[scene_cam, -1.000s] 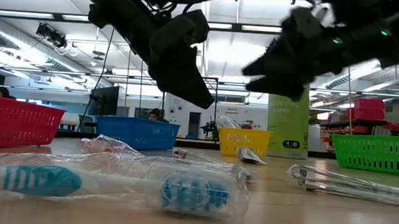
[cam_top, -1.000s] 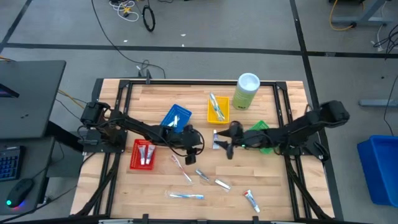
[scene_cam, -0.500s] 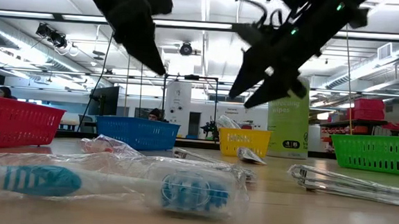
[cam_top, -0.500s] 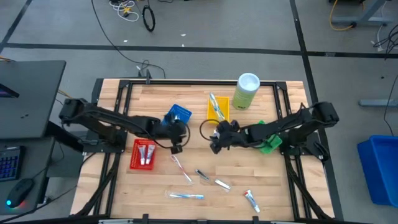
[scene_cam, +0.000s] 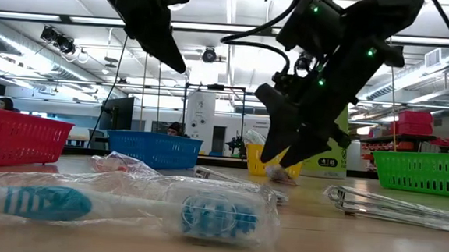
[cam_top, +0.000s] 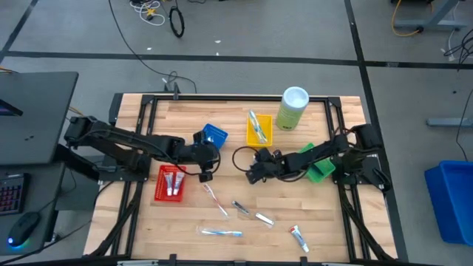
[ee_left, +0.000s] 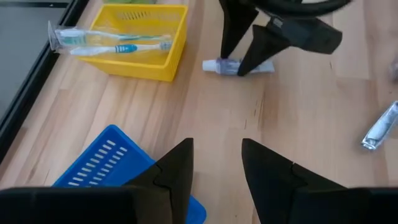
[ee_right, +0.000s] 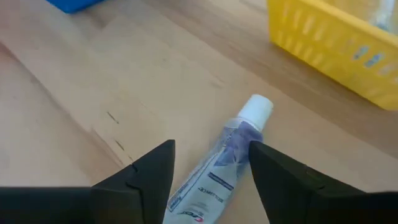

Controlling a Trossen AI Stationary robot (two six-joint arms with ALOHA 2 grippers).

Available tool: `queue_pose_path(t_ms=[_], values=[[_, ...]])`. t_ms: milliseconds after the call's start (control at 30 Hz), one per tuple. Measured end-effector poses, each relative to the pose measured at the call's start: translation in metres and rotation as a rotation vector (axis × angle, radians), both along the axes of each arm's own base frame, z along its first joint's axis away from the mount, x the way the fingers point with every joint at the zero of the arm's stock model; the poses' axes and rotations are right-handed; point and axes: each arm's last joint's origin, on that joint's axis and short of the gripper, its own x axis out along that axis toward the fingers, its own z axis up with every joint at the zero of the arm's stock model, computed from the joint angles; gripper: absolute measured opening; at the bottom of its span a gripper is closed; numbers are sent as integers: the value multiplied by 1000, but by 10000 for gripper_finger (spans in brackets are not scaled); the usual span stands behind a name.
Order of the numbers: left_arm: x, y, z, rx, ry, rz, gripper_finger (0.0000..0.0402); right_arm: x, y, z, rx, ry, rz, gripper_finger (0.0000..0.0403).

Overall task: Pick & Place Travel size toiletries
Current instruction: Put the white toothpaste into the red basket

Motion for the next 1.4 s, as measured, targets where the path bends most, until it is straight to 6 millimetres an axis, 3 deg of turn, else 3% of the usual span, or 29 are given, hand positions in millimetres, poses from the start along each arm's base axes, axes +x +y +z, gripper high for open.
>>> queue_pose_path(t_ms=[267, 600, 1000, 1167, 1400], values=[[0, 0, 0, -3, -1, 7, 146, -4, -2, 10, -10, -11, -24, 222], [0, 0, 0, -9, -5, 9, 146, 4, 0, -21, -7, 29, -26, 202], [0, 0, 0, -13, -12, 16, 146, 5, -1, -21, -49, 59, 39, 89], [1, 0, 1, -28, -28, 29, 144, 4, 1, -5, -47, 47, 167, 77], [3, -3, 2, -53, -33, -44, 146, 15, 16, 22, -194, -68, 543, 79]])
